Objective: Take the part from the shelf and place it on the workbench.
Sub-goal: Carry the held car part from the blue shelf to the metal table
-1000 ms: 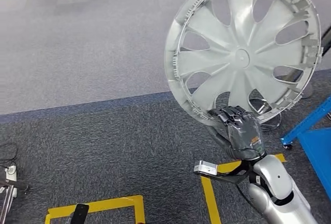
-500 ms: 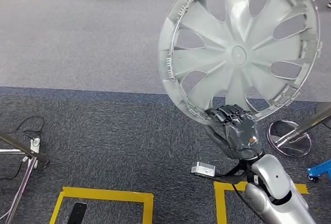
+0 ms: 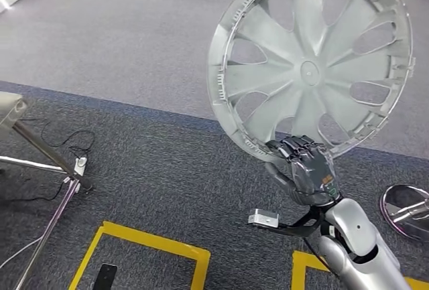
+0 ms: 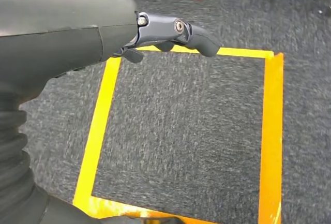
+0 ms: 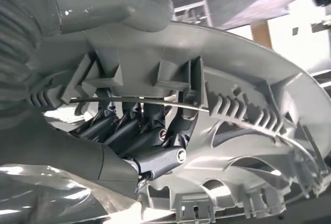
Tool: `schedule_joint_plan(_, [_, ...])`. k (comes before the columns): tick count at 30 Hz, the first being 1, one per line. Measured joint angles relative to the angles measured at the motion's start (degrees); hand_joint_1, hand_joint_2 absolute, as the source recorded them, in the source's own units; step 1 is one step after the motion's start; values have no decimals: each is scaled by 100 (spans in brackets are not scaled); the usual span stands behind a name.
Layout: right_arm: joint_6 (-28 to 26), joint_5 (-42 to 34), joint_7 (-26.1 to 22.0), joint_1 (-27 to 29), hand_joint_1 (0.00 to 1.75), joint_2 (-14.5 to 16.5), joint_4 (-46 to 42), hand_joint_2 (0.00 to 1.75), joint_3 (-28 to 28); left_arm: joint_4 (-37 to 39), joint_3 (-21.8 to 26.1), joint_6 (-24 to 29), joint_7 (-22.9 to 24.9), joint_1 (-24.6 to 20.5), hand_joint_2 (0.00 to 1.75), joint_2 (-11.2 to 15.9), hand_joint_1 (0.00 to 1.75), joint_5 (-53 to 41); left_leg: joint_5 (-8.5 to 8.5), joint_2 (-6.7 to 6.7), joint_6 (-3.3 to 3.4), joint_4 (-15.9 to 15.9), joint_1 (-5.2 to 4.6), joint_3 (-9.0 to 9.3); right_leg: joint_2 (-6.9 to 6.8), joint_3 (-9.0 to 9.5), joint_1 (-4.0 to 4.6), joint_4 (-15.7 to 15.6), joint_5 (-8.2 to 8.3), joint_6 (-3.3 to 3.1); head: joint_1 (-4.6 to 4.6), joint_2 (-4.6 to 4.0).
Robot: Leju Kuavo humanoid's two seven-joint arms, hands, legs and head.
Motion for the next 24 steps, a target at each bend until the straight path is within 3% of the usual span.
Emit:
schedule_joint_plan(2, [0, 11, -7, 2, 175, -1, 11, 175, 14, 0, -1, -8, 10, -1, 175, -5, 0, -1, -167, 82, -30, 562, 33, -274, -181, 28, 15, 1, -32, -13, 0, 0])
schedule_joint_plan(3, [0, 13, -11, 2, 175, -1, 14, 175, 29, 0, -2, -13, 17, 4, 175, -7, 0, -2, -95, 94, -36, 553, 44, -274, -263, 46, 17, 1, -51, -8, -2, 0])
schedule_joint_plan(5, [0, 16, -15, 1, 175, -1, 14, 175, 59, 0, -2, -16, 26, 11, 175, -7, 0, -5, 285, 201, -20, -67, 47, 35, -418, 107, 19, 1, -98, 17, -2, 0])
schedule_joint_plan(6, [0, 18, -13, -3, 175, -1, 14, 175, 66, 0, -2, -18, 27, 10, 175, -8, 0, -7, 430, 355, 0, -446, 14, 227, -489, 137, 33, 2, -128, 42, -3, 0])
schedule_joint_plan(8, [0, 25, -5, -12, 175, -1, 14, 175, 71, 0, -4, -25, 27, -2, 175, -10, 0, -10, 536, 595, 69, -921, -53, 447, -618, 177, 68, 2, -177, 98, 3, 0])
schedule_joint_plan(9, [0, 29, -1, -18, 175, -1, 15, 175, 75, 0, -5, -29, 28, -3, 175, -12, 0, -11, 503, 628, 104, -967, -88, 455, -682, 190, 83, -7, -193, 128, 9, 0])
schedule_joint_plan(11, [1, 41, 1, -36, 175, -1, 15, 175, 92, 0, -8, -34, 29, 10, 175, -15, 0, -13, 505, 490, 179, -1013, -83, 463, -755, 225, 73, -18, -240, 190, 22, 0])
schedule_joint_plan(13, [2, 49, 1, -59, 175, -1, 13, 175, 103, 0, -8, -34, 30, 12, 175, -14, 0, -19, 512, 342, 254, -1048, -51, 503, -507, 135, 46, 193, -398, 233, 42, 0])
schedule_joint_plan(15, [1, 51, 3, -67, 175, -2, 14, 175, 104, 0, -9, -35, 31, -10, 175, -11, 0, -33, 509, 196, 302, -1058, -34, 522, -166, -219, 34, 830, -678, 237, 68, 0])
schedule_joint_plan(17, [0, 61, 3, -48, 175, -5, 26, 175, 109, 0, -10, -36, 31, -22, 175, -18, 0, -44, 503, 25, 321, -1055, -41, 530, -61, -631, 39, 1459, -811, 230, 77, 0])
schedule_joint_plan(18, [0, 65, 2, -33, 175, -8, 33, 175, 111, 0, -10, -36, 31, -19, 175, -24, 0, -44, 499, -67, 324, -1052, -44, 538, -44, -731, 41, 1525, -724, 222, 78, 0])
schedule_joint_plan(20, [-1, 70, -1, -11, 175, -10, 44, 175, 116, 0, -9, -36, 28, -11, 175, -30, 0, -42, 484, -249, 314, -1038, -40, 559, 33, -621, 34, 1035, -271, 200, 77, 0])
schedule_joint_plan(21, [-3, 70, -3, -7, 175, -10, 45, 175, 116, 0, -9, -36, 25, -10, 175, -32, 0, -40, 472, -329, 299, -1026, -36, 560, 167, -486, 18, 682, -79, 190, 77, 0])
schedule_joint_plan(22, [-7, 71, -5, -1, 175, -11, 47, 175, 117, 0, -8, -36, 19, -15, 175, -32, 0, -38, 461, -404, 279, -1001, -32, 546, 307, -351, -1, 363, 43, 184, 72, 0])
schedule_joint_plan(24, [-21, 75, -6, 20, 175, -13, 52, 175, 120, 0, -8, -36, 9, -11, 175, -31, 0, -34, 468, -540, 217, -987, -6, 499, 479, -212, -10, 110, 57, 173, 69, 0])
